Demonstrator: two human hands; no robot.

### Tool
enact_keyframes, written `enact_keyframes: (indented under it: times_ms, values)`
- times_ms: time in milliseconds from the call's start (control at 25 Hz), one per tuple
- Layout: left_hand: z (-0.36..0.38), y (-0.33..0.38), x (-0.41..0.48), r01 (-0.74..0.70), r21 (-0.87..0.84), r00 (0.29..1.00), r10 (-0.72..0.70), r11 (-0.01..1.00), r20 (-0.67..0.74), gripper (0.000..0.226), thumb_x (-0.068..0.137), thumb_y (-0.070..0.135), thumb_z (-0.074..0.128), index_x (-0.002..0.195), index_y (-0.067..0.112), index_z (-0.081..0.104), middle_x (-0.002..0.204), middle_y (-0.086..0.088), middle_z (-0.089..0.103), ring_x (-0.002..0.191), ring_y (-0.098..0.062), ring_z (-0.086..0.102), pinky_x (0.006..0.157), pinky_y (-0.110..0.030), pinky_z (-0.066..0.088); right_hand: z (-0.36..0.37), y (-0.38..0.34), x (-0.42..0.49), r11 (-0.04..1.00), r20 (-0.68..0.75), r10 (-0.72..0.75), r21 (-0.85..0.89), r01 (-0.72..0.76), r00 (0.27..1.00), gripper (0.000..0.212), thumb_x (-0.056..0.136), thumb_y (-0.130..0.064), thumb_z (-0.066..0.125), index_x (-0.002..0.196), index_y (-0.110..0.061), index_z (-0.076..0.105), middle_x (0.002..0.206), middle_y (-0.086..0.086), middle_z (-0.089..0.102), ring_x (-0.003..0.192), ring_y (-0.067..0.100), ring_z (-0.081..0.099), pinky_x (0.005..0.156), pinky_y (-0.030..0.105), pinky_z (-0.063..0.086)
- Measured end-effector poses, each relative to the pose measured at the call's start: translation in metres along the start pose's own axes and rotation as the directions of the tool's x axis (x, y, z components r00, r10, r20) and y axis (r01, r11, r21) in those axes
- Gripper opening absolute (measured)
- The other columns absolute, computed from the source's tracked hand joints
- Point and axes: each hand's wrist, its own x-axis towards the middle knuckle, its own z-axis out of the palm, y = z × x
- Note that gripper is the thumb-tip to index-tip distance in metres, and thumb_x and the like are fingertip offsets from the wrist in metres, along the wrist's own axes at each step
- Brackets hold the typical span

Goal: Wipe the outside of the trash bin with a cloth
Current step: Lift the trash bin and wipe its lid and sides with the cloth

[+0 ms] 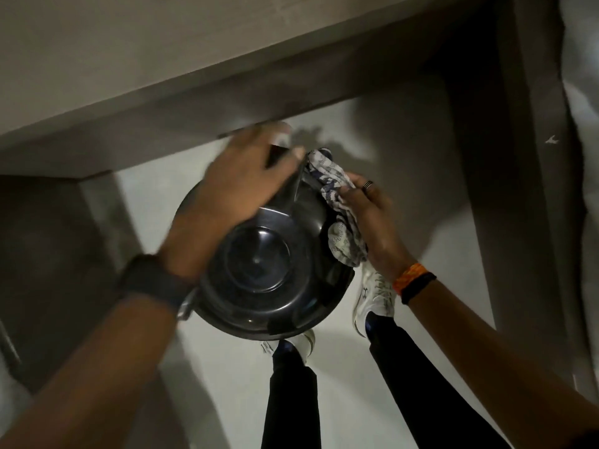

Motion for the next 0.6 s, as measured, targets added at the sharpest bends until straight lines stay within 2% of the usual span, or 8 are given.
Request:
enact_keyframes:
  times_ms: [80,160,200,280,360,480,560,600]
  values:
    - [0.036,0.023,0.009,-0.021,0.228,1.000,0.023,0.973,-0.008,0.047,0.101,0.059,0.048,0.123,0.021,0.067,0.128,-0.010,0.059,0.131,-0.033,0.044,0.100,-0.049,0.050,0.002,0.003,0.001,0.998,0.046,0.055,0.027,-0.057,0.997,0.021,0.106,-0.006,0.052,0.117,0.001,0.069,0.093,0.014,0.077,0.073,0.010,0.075,0.066,0.019,0.061]
    - [0.052,0.020,0.017,0.040,0.271,0.999,-0.038,0.962,-0.012,0.047,0.102,0.051,0.050,0.107,0.010,0.074,0.116,-0.012,0.061,0.125,-0.032,0.045,0.085,-0.045,0.054,0.003,0.008,-0.007,0.984,0.103,0.172,0.024,-0.176,0.980,0.024,0.108,-0.011,0.049,0.111,0.002,0.069,0.063,-0.002,0.074,0.045,0.000,0.066,0.044,0.012,0.051]
    - [0.056,0.015,0.017,0.046,0.267,0.999,-0.040,0.963,-0.026,0.048,0.101,0.049,0.051,0.100,0.008,0.076,0.112,-0.011,0.063,0.121,-0.032,0.047,0.079,-0.043,0.052,0.003,0.013,-0.013,0.976,0.110,0.208,0.042,-0.214,0.972,0.022,0.107,-0.011,0.049,0.104,-0.003,0.070,0.057,-0.008,0.072,0.044,-0.001,0.066,0.044,0.012,0.052]
    - [0.060,0.008,0.006,-0.010,0.293,0.995,0.039,0.956,-0.092,0.047,0.098,0.049,0.051,0.086,0.011,0.076,0.096,-0.008,0.069,0.106,-0.031,0.059,0.069,-0.036,0.047,0.006,0.023,-0.028,0.972,0.093,0.218,0.073,-0.225,0.972,0.020,0.105,-0.004,0.052,0.104,-0.008,0.072,0.079,0.002,0.080,0.069,0.012,0.076,0.068,0.023,0.063]
    - [0.063,0.011,-0.010,-0.056,0.341,0.988,0.101,0.938,-0.117,0.048,0.098,0.050,0.048,0.071,0.016,0.067,0.067,-0.003,0.063,0.074,-0.029,0.065,0.063,-0.030,0.039,0.007,0.032,-0.043,0.976,0.073,0.200,0.075,-0.205,0.977,0.023,0.103,0.000,0.053,0.116,0.000,0.071,0.105,0.018,0.078,0.092,0.025,0.074,0.091,0.037,0.060]
    - [0.060,0.015,-0.028,-0.068,0.259,0.990,0.096,0.963,-0.099,0.041,0.102,0.045,0.051,0.069,0.021,0.050,0.055,0.004,0.049,0.055,-0.027,0.054,0.062,-0.029,0.035,0.004,0.034,-0.060,0.980,0.072,0.186,0.059,-0.191,0.980,0.022,0.103,0.002,0.053,0.114,-0.002,0.072,0.098,0.010,0.078,0.090,0.023,0.074,0.089,0.035,0.059]
    - [0.048,0.011,-0.038,-0.074,0.136,0.977,0.099,0.988,-0.187,0.037,0.101,0.040,0.055,0.068,0.025,0.046,0.052,0.010,0.041,0.051,-0.016,0.047,0.058,-0.024,0.033,0.005,0.030,-0.078,0.991,0.081,0.120,0.049,-0.125,0.989,0.020,0.100,-0.009,0.059,0.110,-0.012,0.076,0.099,0.002,0.082,0.096,0.016,0.078,0.091,0.034,0.059]
    - [0.042,0.008,-0.043,-0.094,0.044,0.959,0.102,0.995,-0.264,0.036,0.100,0.038,0.056,0.067,0.028,0.043,0.050,0.012,0.037,0.048,-0.006,0.043,0.055,-0.018,0.032,0.008,0.029,-0.088,0.997,0.095,0.056,0.041,-0.060,0.994,0.021,0.098,-0.019,0.062,0.112,-0.019,0.078,0.110,-0.001,0.083,0.107,0.014,0.077,0.097,0.035,0.058]
